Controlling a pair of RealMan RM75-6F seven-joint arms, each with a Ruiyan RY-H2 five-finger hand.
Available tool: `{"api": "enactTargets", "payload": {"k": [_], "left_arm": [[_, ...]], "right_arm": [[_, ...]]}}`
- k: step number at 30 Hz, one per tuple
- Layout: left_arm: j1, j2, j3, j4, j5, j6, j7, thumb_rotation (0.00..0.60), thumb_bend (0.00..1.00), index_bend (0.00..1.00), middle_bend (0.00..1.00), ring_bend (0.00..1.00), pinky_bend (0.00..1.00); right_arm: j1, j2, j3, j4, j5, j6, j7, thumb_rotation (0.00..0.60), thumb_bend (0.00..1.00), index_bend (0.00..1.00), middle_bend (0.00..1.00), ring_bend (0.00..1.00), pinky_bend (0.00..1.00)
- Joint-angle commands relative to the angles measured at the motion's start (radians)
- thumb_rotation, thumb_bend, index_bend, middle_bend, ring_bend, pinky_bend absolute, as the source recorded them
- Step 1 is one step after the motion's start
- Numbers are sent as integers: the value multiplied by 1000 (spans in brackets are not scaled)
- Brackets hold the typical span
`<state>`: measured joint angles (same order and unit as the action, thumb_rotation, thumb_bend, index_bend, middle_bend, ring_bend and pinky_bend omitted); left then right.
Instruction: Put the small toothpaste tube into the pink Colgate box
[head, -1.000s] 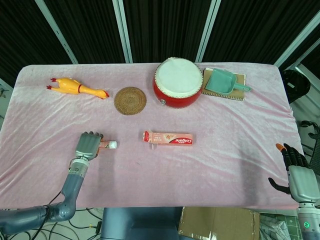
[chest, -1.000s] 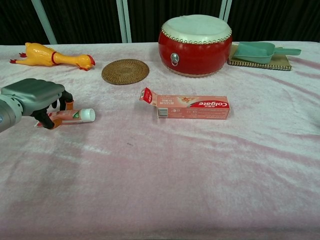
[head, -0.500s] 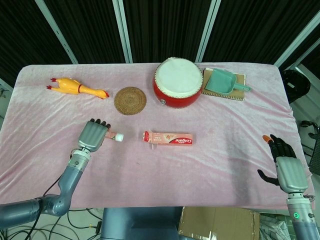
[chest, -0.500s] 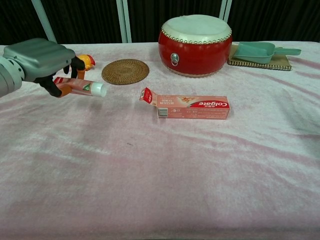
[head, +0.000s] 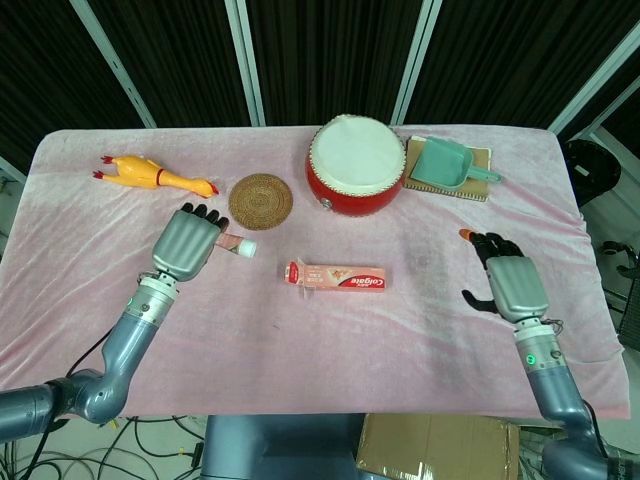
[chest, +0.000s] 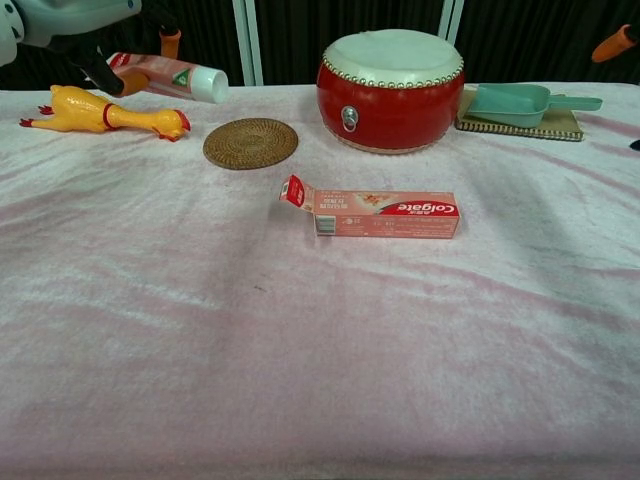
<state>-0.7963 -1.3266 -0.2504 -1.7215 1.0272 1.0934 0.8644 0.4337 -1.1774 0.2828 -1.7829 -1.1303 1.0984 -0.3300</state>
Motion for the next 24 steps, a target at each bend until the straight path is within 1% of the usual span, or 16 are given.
{"api": "enactTargets", "payload": {"k": [1, 8, 12, 16, 20, 24], "left_arm": [[-11, 25, -14, -27, -21, 7, 12, 600, 419, 497, 428, 339, 420], [-24, 63, -18, -55, -35, 9, 10, 600, 420, 497, 428, 339, 420], [-25, 86, -23, -62, -29, 10, -18, 600, 419, 497, 428, 339, 420], [-31, 107, -18, -54, -26, -6, -37, 600, 419, 497, 428, 339, 420], [-34, 119, -11, -46, -21, -20, -63, 600, 419, 497, 428, 339, 420], [-36, 132, -3, -40, 2, -32, -93, 600, 419, 497, 428, 339, 420]], "right_arm": [[60, -56, 0, 15, 62, -56, -81, 600, 210, 129, 144, 106, 187], [135, -171, -21, 73, 155, -88, -170, 600, 207, 129, 134, 105, 187], [160, -224, -22, 98, 185, -85, -177, 600, 198, 129, 129, 103, 188], [179, -273, -36, 126, 215, -80, -202, 600, 193, 129, 126, 102, 189], [204, -325, -38, 166, 250, -74, -226, 600, 191, 129, 124, 101, 189], [228, -375, -35, 211, 276, -68, -244, 600, 141, 129, 123, 101, 189]]}}
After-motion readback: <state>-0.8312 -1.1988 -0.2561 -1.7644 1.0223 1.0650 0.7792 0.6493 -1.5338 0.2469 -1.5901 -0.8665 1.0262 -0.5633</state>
